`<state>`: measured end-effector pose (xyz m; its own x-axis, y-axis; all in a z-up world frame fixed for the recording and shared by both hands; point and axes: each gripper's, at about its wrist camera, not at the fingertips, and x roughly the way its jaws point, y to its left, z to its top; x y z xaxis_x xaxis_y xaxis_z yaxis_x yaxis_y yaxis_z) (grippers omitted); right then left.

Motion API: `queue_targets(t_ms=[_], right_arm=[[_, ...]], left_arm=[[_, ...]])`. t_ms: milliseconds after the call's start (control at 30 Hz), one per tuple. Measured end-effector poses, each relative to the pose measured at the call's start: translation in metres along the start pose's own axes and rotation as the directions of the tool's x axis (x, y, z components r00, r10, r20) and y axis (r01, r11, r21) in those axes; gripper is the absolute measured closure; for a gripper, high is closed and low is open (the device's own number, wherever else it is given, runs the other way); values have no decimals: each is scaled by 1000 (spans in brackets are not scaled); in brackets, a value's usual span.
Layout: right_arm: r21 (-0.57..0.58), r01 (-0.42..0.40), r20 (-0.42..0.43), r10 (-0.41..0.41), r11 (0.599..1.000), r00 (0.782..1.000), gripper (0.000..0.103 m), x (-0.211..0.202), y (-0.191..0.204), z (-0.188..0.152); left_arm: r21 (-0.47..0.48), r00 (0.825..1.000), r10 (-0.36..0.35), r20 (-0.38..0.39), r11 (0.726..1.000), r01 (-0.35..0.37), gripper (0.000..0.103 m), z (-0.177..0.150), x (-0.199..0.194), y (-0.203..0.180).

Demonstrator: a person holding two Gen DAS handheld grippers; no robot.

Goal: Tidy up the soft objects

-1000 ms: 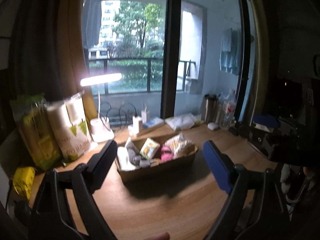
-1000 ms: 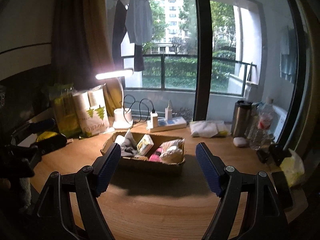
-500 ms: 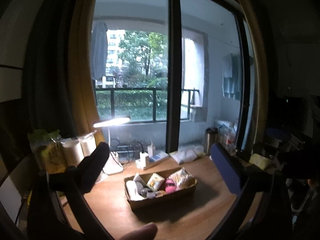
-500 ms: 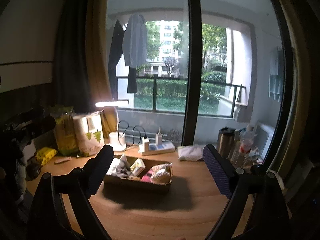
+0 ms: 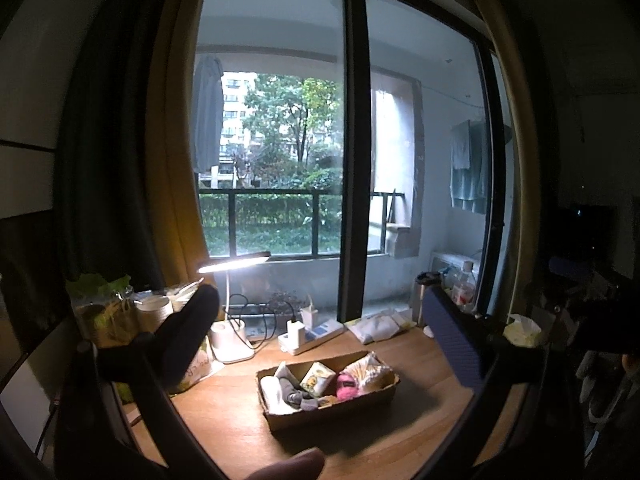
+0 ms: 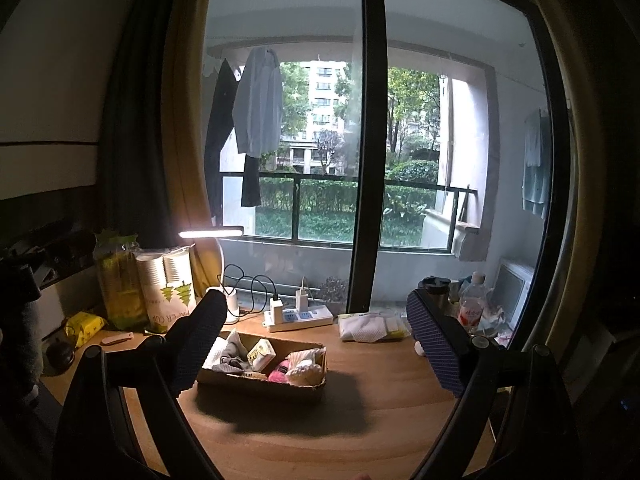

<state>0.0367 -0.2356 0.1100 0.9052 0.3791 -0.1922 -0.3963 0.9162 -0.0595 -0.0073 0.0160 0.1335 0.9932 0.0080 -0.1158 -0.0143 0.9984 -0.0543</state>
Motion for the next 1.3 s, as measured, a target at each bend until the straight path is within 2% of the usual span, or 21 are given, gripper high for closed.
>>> queue_targets(t_ms=[1300], right_arm=[[4,3,-22,-3,1000,1000,10,9,-1,-4]], left_arm=[[12,1000,-1,-13,1000,1,1,-1,0,-4]])
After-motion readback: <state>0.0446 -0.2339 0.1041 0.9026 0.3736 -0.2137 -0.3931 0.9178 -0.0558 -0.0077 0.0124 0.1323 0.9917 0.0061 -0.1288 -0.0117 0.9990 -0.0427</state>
